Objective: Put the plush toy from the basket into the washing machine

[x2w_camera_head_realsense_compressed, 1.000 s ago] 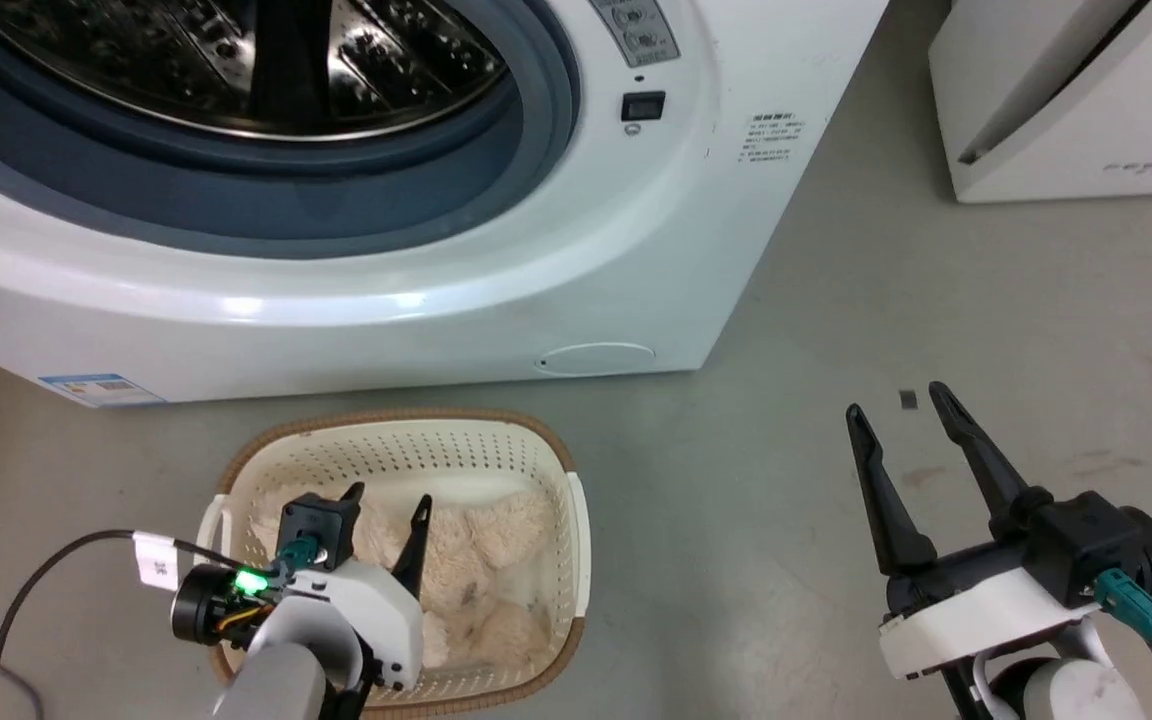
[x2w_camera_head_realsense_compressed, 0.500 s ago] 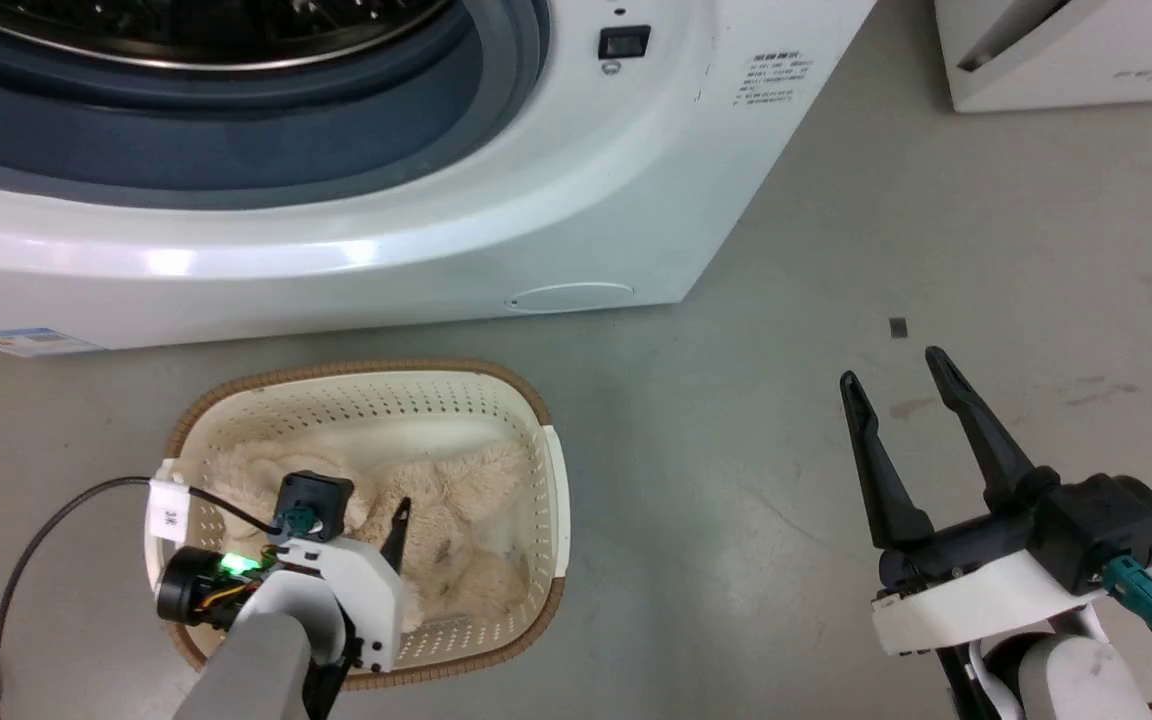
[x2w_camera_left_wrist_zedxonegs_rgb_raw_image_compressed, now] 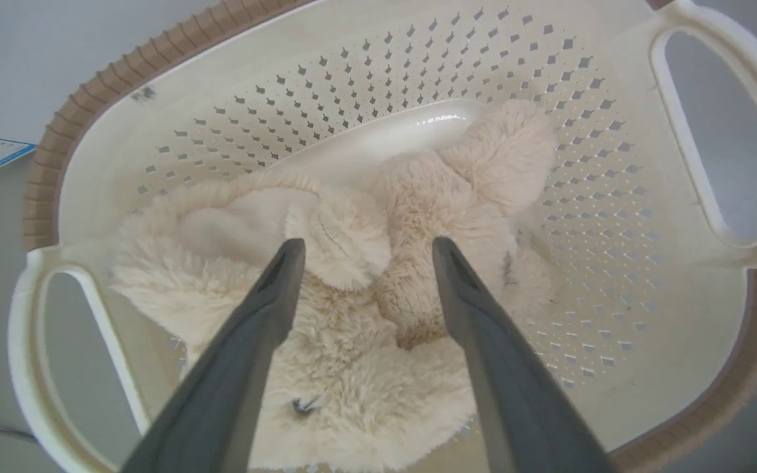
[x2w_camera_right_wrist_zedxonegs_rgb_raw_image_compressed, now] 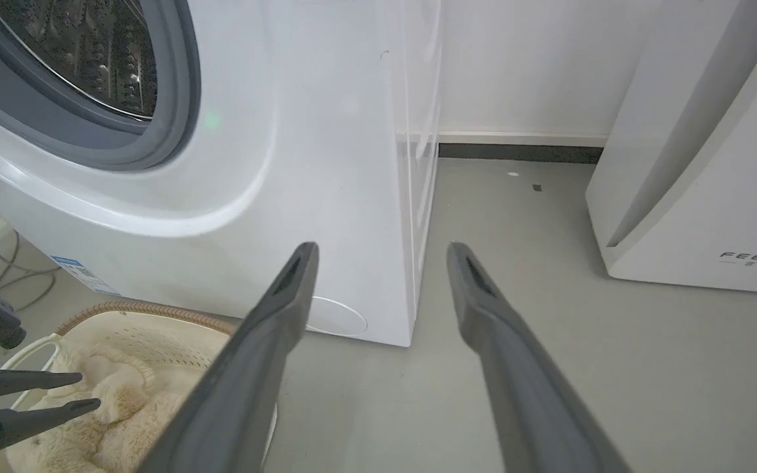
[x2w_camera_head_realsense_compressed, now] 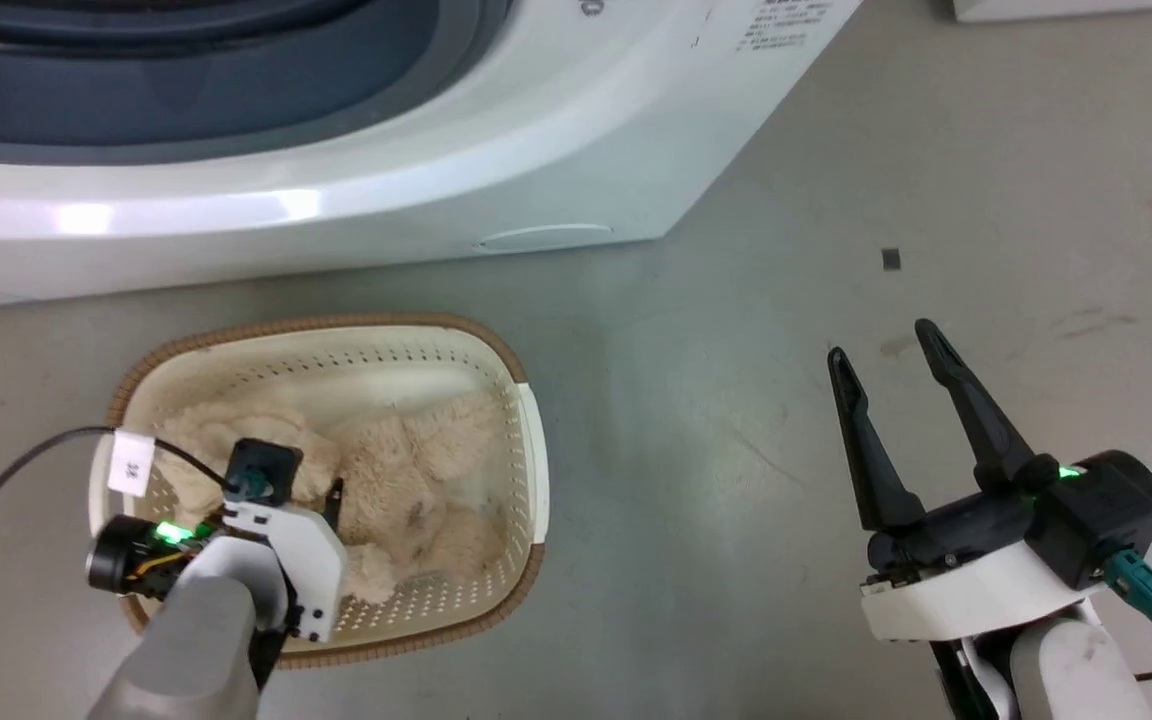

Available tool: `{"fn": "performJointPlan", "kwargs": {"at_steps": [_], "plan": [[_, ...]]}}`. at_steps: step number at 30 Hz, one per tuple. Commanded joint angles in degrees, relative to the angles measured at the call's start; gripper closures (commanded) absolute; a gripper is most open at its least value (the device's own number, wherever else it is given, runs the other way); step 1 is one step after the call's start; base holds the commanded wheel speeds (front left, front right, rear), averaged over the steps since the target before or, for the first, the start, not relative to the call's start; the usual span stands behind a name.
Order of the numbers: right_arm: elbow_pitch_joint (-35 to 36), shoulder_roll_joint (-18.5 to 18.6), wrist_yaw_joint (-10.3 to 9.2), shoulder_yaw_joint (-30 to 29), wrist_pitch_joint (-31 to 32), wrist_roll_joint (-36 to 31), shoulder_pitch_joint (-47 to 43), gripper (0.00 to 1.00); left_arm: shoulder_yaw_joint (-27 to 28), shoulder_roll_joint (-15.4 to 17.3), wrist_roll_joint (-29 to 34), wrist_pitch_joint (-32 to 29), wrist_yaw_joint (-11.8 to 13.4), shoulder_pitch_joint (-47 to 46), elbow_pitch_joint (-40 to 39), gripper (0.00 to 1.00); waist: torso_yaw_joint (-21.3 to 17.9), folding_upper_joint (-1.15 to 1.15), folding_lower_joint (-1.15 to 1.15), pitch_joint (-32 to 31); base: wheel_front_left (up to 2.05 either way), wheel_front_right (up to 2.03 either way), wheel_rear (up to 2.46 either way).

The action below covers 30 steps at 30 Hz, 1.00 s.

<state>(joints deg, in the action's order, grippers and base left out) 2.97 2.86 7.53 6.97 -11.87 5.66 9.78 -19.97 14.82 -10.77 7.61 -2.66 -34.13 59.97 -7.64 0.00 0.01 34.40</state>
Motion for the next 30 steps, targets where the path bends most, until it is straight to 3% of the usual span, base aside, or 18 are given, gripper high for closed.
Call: {"fn": "performJointPlan", "kwargs": {"at_steps": [1, 16, 26, 27, 28, 29, 30], "plan": [[0.5, 0.0, -0.03, 0.3, -0.7, 0.7, 1.1, 0.0, -0.5, 0.6, -0.3, 0.2, 0.2, -1.7, 1.4, 0.0, -0.4, 0.0, -0.01, 1.0, 0.0, 0.0, 0.0], [1.6, 0.0, -0.04, 1.8, -2.5, 1.7, 2.8, 0.0, -4.7, 4.3, -2.2, 2.5, -0.4, -8.7, 10.5, 0.0, -2.4, 0.0, -0.01, 7.9, 0.0, 0.0, 0.0], [1.7, 0.0, -0.04, 2.3, -3.1, 2.3, 3.7, 0.0, -7.4, 5.3, -3.3, 4.5, -3.4, -11.9, 13.9, 0.0, -2.9, 0.0, -0.01, 11.0, 0.0, 0.0, 0.0], [1.7, 0.0, -0.04, 2.3, -3.1, 2.3, 3.8, 0.0, -7.5, 5.3, -3.5, 4.5, -3.8, -11.9, 13.9, 0.04, -2.9, 0.0, -0.01, 11.0, 0.0, 0.0, 0.0], [1.6, 0.0, -0.04, 2.3, -3.1, 2.4, 3.9, 0.0, -7.9, 5.2, -3.5, 4.5, -4.0, -11.8, 13.9, 0.88, -2.9, 0.0, -0.01, 11.0, 0.0, 0.0, 0.0], [1.5, 0.0, -0.04, 2.3, -3.1, 2.4, 3.9, 0.0, -8.0, 5.0, -3.9, 4.7, -4.3, -11.7, 13.9, 1.0, -2.9, 0.0, -0.01, 11.0, 0.0, 0.0, 0.0], [1.5, 0.0, -0.04, 2.3, -3.1, 2.4, 4.0, 0.0, -8.1, 4.9, -4.3, 4.7, -4.5, -11.6, 13.9, 1.0, -2.9, 0.0, -0.01, 10.9, 0.0, 0.0, 0.0]]}}
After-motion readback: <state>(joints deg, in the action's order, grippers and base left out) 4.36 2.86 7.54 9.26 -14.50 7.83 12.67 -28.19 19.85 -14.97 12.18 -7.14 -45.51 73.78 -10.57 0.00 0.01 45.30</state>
